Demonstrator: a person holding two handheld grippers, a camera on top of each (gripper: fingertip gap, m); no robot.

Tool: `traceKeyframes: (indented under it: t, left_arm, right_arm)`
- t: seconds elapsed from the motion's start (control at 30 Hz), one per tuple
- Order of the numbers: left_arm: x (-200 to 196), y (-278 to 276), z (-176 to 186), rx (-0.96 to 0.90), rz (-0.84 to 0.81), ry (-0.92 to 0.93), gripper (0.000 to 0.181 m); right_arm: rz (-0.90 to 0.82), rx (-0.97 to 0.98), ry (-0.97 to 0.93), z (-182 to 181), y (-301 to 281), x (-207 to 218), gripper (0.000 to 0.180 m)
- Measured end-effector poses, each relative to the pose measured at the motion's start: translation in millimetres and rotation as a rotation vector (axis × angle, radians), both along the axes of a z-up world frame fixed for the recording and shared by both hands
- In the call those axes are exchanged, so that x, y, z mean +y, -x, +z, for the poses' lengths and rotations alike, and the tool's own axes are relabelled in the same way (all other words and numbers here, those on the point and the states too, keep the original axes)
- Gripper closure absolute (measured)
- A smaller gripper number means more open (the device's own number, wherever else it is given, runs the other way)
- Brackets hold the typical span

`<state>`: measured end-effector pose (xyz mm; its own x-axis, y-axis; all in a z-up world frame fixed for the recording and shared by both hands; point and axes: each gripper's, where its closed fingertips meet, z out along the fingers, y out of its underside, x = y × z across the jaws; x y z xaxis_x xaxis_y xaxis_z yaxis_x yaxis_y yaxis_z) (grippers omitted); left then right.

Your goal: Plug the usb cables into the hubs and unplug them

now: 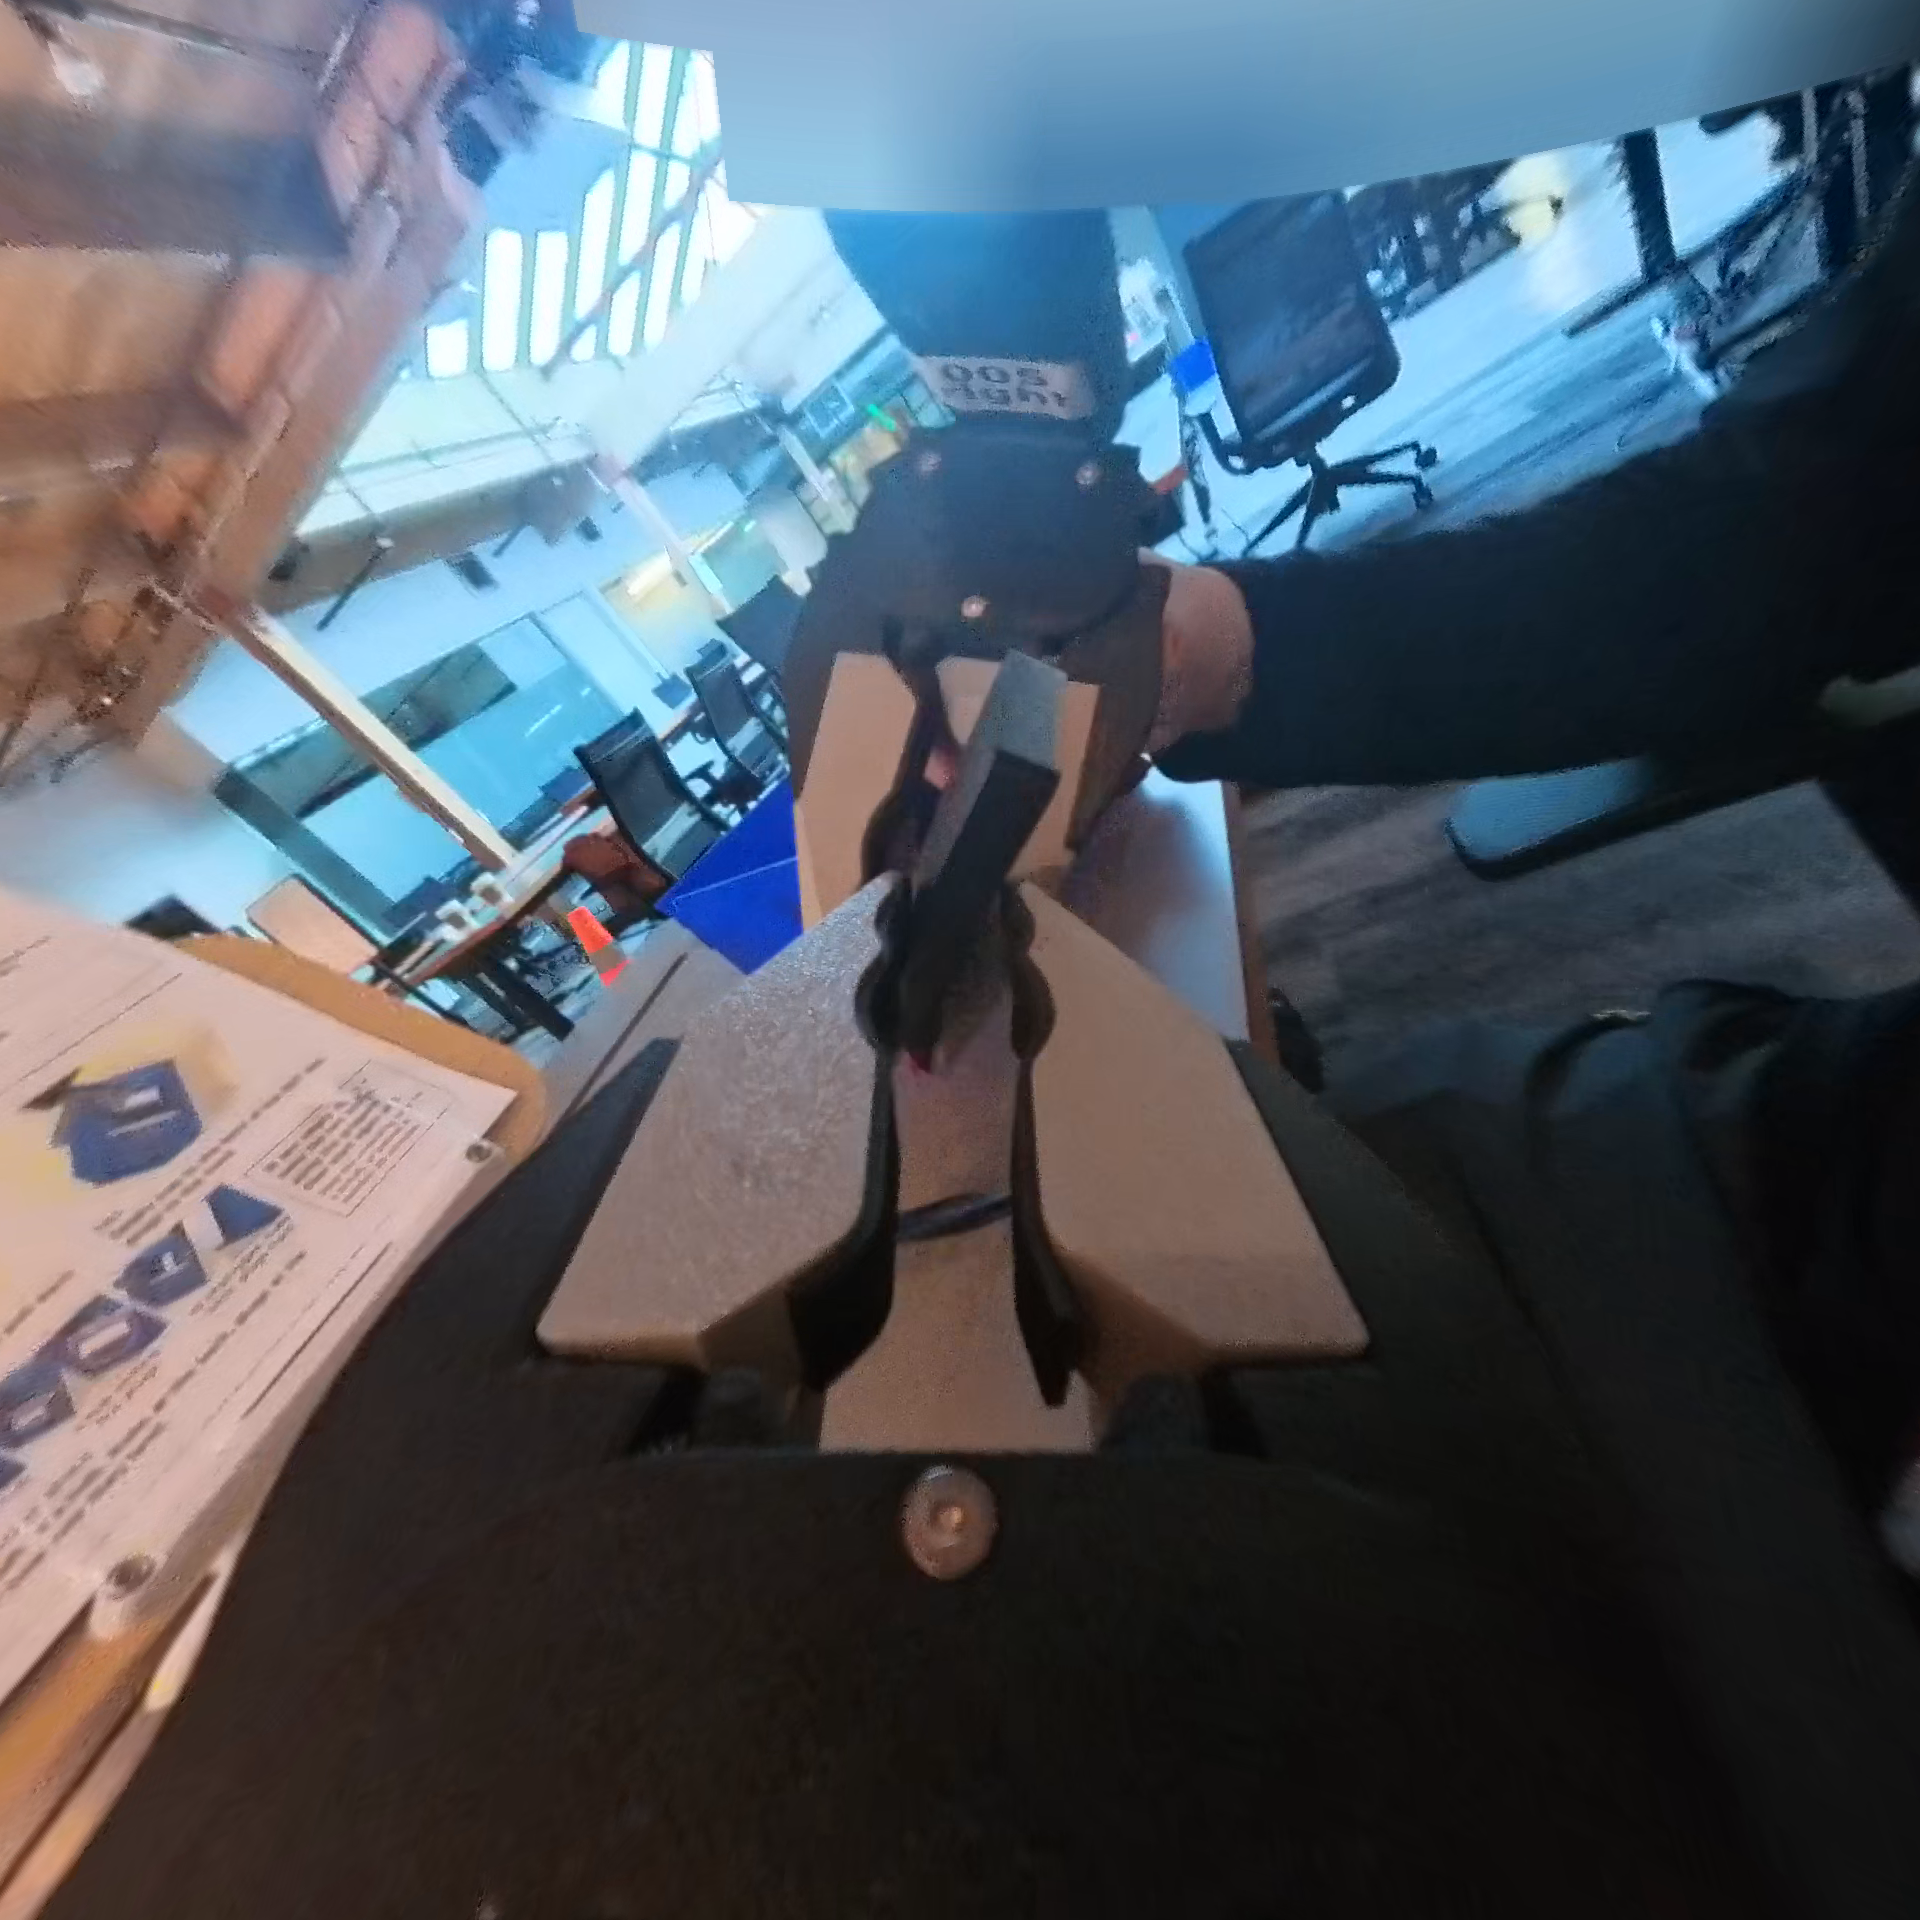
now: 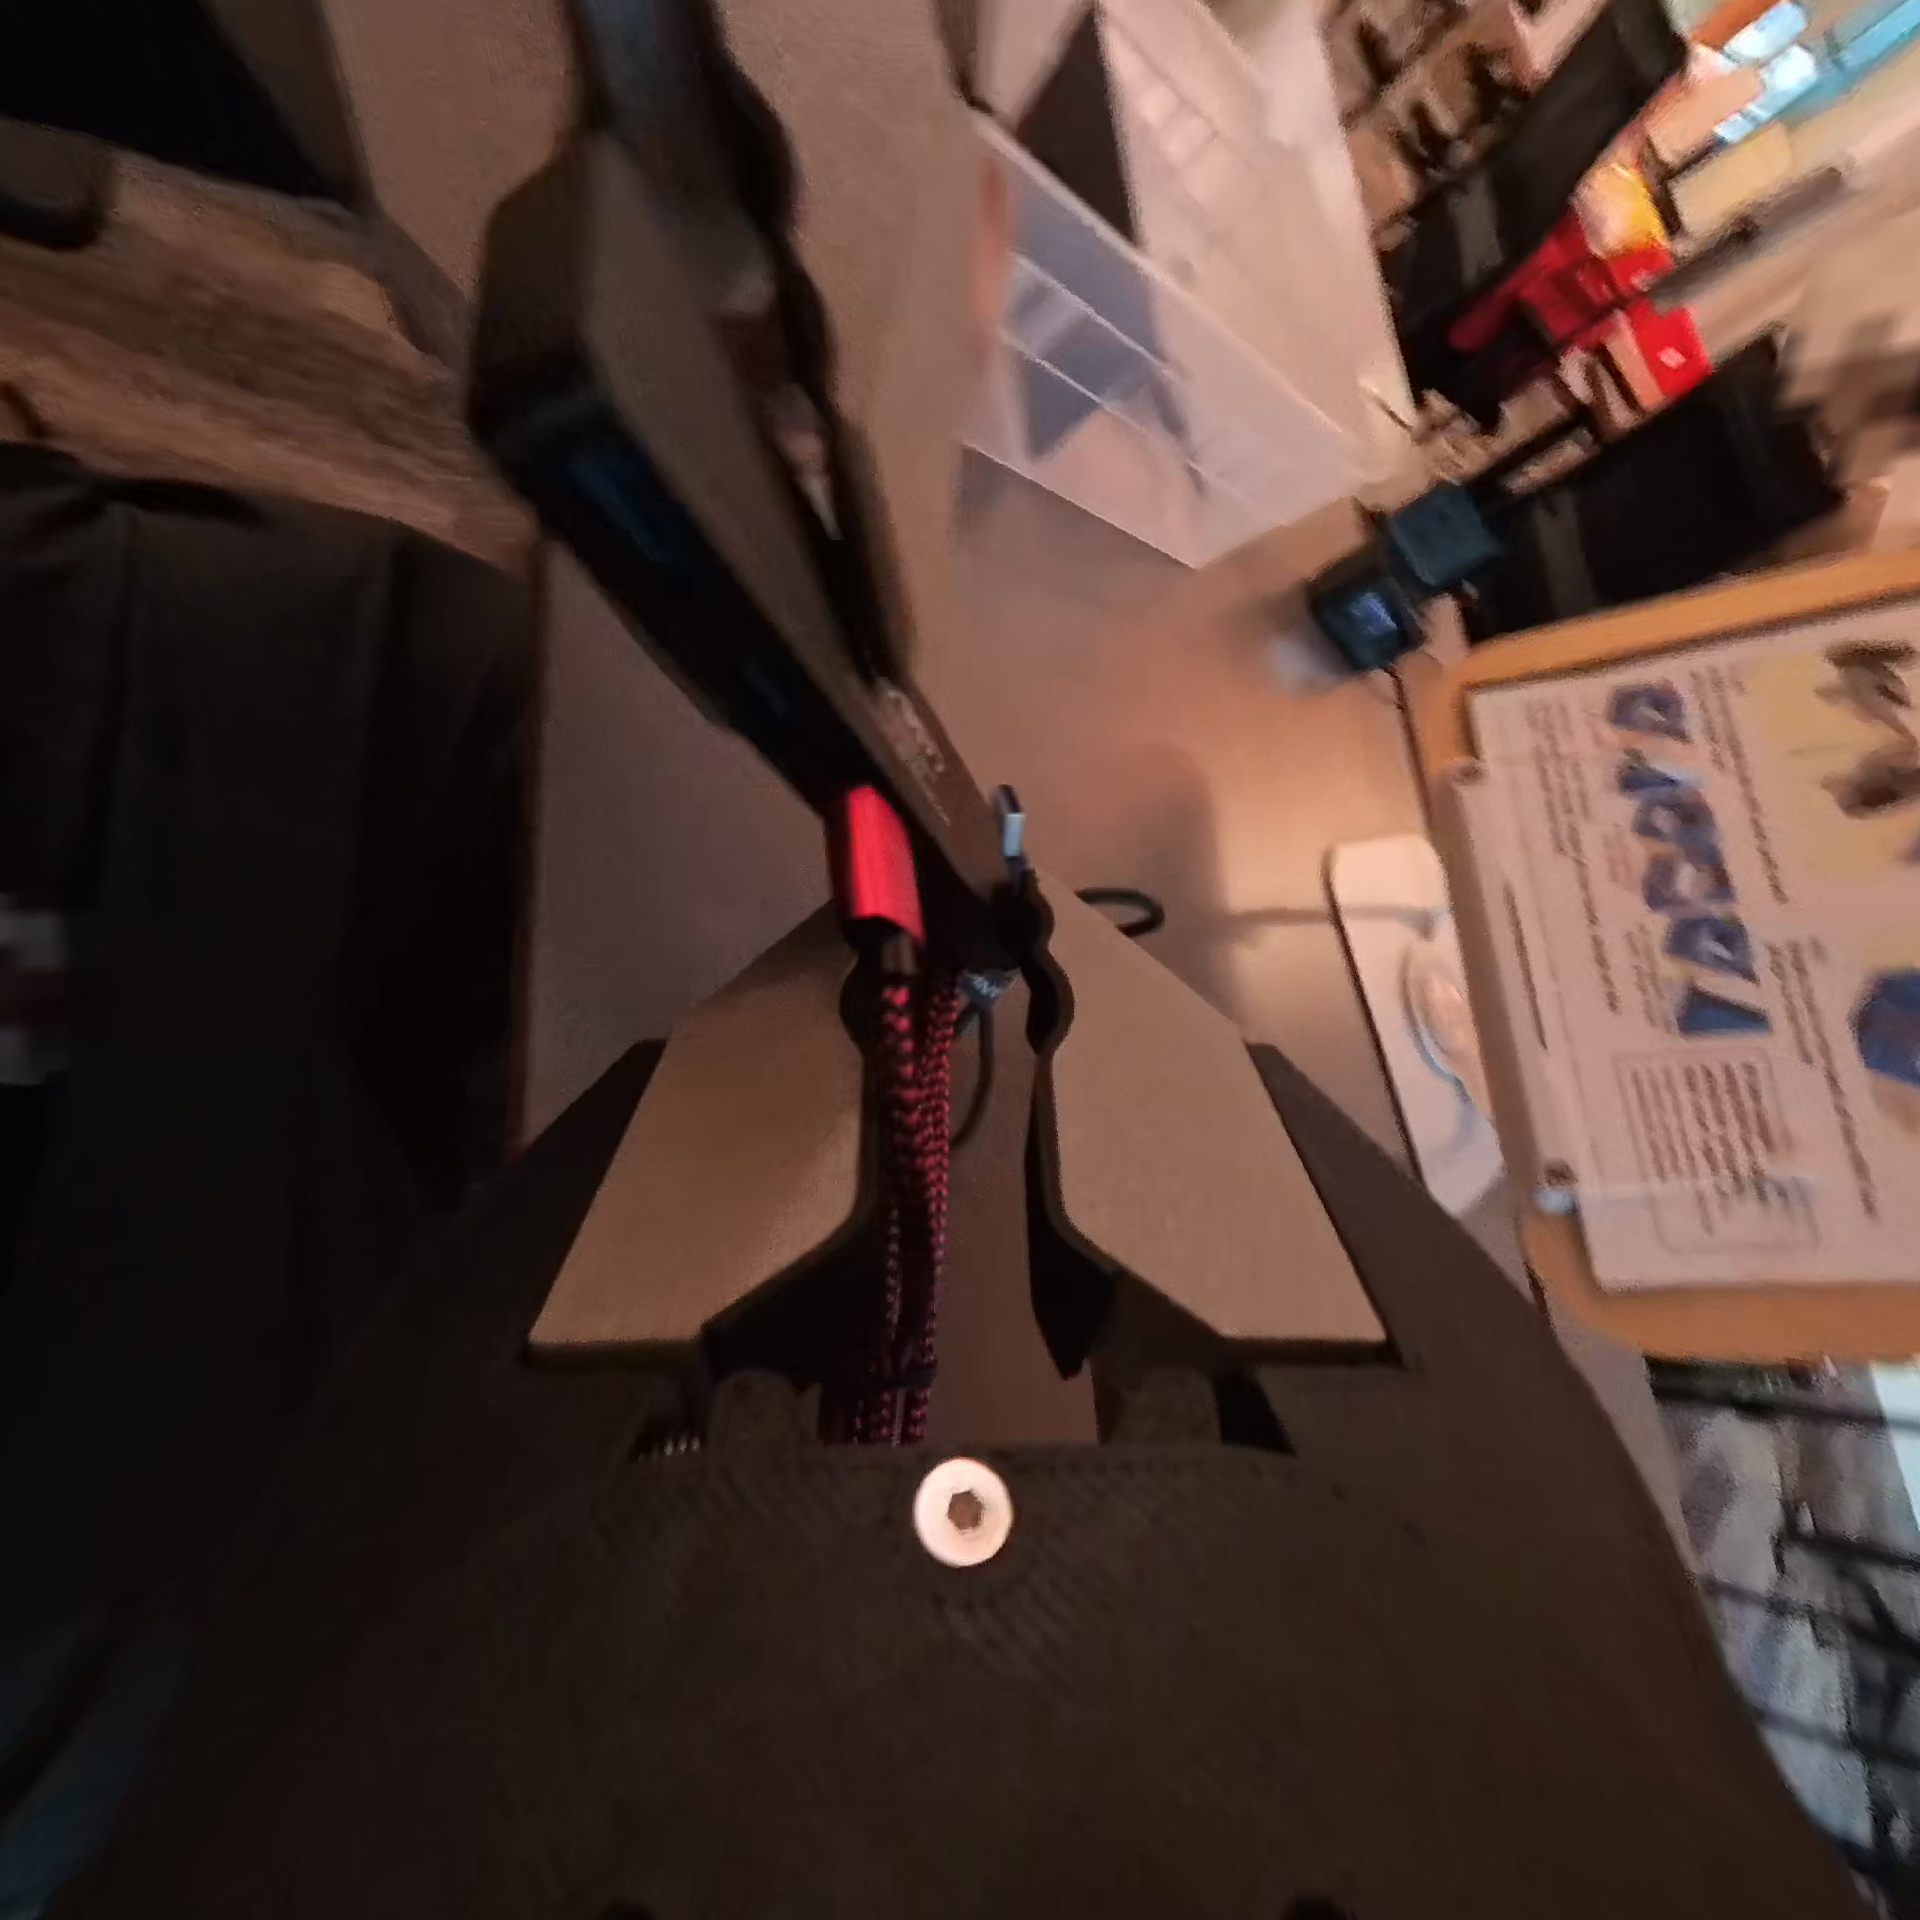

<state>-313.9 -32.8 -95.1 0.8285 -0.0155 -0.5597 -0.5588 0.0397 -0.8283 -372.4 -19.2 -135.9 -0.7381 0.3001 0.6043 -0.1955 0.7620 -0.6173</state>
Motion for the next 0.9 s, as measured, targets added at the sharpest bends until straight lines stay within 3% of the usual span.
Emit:
traceKeyframes:
  t: [0.13, 0.3, 0.4, 0.5, 0.63, 0.7, 0.8, 0.87, 0.9]
  left_arm:
    - [-31, 22, 32, -0.096, 0.06, -0.094, 0.165]
    - [-54, 46, 46, -0.101, 0.184, -0.102, 0.171]
    - [-59, 51, 48, -0.083, 0.213, -0.109, 0.173]
    - [-64, 57, 47, -0.065, 0.24, -0.099, 0.173]
    - [-68, 60, 49, -0.077, 0.245, -0.097, 0.174]
    - [-68, 62, 48, -0.093, 0.252, -0.086, 0.173]
    - [-70, 64, 47, -0.093, 0.272, -0.063, 0.173]
    - [-73, 64, 48, -0.087, 0.279, -0.064, 0.173]
    - [-75, 64, 49, -0.088, 0.281, -0.066, 0.173]
  right_arm:
    - [-0.246, 0.067, 0.175, 55, 21, 65, 0.159]
    - [-0.44, 0.193, 0.488, 164, 18, 161, 0.159]
    - [-0.553, 0.24, 0.458, 215, 24, 221, 0.16]
    - [-0.671, 0.162, 0.325, 224, 47, 277, 0.159]
    - [-0.698, -0.041, 0.125, 171, 92, 326, 0.159]
    - [-0.749, -0.167, 0.035, 116, 120, 352, 0.159]
    - [-0.861, -0.383, -0.141, 6, 145, 394, 0.157]
    - [-0.949, -0.468, -0.259, -46, 147, 417, 0.131]
    - [-0.965, -0.449, -0.278, -50, 149, 420, 0.122]
